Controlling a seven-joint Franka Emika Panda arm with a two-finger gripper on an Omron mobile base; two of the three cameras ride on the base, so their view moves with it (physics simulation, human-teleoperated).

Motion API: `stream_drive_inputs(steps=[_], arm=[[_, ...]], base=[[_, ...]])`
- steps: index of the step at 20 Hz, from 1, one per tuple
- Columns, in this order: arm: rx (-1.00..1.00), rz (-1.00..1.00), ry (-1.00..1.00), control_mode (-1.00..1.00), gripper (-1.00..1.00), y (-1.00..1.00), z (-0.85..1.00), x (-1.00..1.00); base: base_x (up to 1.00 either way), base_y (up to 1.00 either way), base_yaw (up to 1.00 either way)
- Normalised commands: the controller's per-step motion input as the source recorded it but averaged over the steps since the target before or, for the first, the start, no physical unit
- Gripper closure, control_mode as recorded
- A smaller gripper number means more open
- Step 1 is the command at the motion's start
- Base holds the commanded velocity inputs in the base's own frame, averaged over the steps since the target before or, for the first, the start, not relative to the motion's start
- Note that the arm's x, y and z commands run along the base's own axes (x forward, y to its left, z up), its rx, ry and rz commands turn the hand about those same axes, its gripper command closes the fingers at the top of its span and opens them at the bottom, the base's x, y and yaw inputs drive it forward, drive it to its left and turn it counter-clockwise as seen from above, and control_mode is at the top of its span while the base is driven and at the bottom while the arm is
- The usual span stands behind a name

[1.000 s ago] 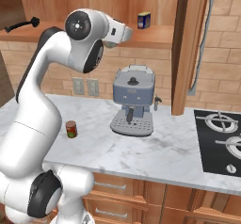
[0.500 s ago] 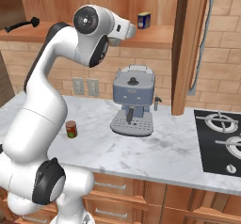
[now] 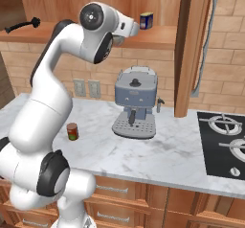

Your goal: Pick the cans from the counter and place them in their designated side in the cabinet.

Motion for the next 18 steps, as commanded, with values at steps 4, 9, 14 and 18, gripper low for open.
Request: stream_drive_inputs(steps=[4, 9, 14, 18], arm=[[0.03, 0.00, 0.03, -1.00, 1.00, 0.00, 0.00, 0.27], [0.04, 0.00, 0.05, -1.00, 1.00, 0.01, 0.00, 0.31], [0.03, 0.00, 0.04, -1.00, 1.00, 0.02, 0.00, 0.35], [0.02, 0.00, 0.02, -1.00, 1.00, 0.04, 0.00, 0.42]], base=[[0.00, 0.00, 0.00], [0.00, 0.00, 0.00], [0.00, 0.00, 0.00], [0.00, 0.00, 0.00]])
